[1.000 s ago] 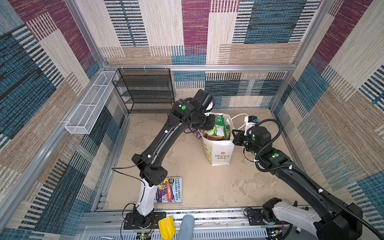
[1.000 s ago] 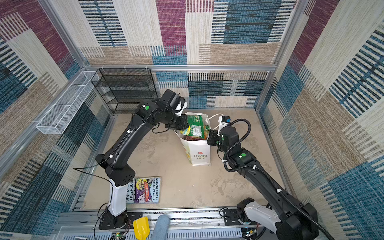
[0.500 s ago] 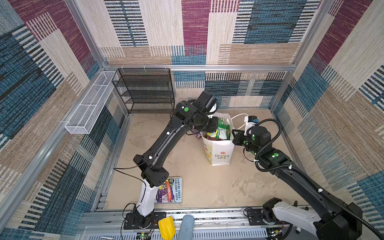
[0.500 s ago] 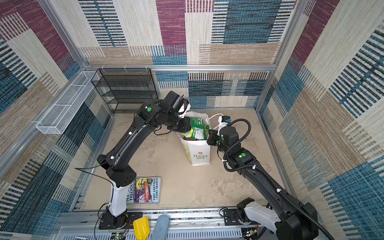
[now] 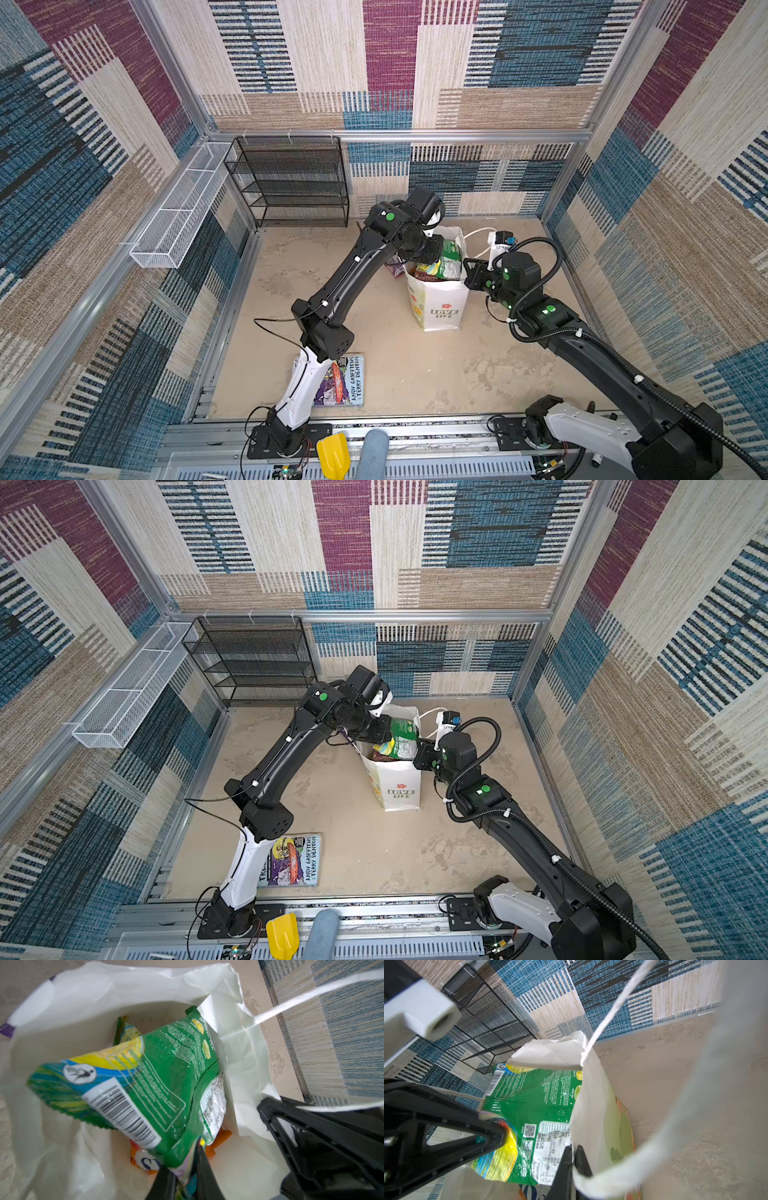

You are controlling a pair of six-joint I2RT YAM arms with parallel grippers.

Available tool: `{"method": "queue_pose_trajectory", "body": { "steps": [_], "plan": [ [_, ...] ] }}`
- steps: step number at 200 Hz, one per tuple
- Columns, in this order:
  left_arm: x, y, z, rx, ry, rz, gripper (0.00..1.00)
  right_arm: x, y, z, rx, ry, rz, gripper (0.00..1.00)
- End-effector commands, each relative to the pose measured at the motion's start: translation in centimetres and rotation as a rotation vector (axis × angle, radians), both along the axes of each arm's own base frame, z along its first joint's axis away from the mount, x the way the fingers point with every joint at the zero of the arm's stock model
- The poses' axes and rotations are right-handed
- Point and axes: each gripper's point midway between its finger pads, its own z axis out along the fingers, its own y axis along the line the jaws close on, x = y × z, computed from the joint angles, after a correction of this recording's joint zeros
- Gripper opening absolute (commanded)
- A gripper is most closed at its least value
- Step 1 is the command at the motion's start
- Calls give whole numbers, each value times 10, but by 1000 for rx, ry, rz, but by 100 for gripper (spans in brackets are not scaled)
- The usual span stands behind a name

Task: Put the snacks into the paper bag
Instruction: 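Lower the green packet into the bag and open the left gripper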

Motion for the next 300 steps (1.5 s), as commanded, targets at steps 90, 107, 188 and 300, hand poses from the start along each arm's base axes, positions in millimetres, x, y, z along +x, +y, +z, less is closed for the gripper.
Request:
{"method": "queue_pose_trajectory", "body": {
  "steps": [90, 107, 188, 300],
  "plan": [
    [2, 25, 45, 15, -157, 104, 48, 0, 4, 8, 23, -27, 18, 9],
    [-1, 14, 44, 3, -160, 77, 43, 0, 5, 7, 24, -25, 20, 9],
    [23, -6, -7, 72, -129, 70, 42, 1, 6, 5, 24, -21, 23, 9],
    [13, -21, 11, -84, -47, 45, 46, 3, 7, 1, 25, -13, 24, 9]
  ]
}}
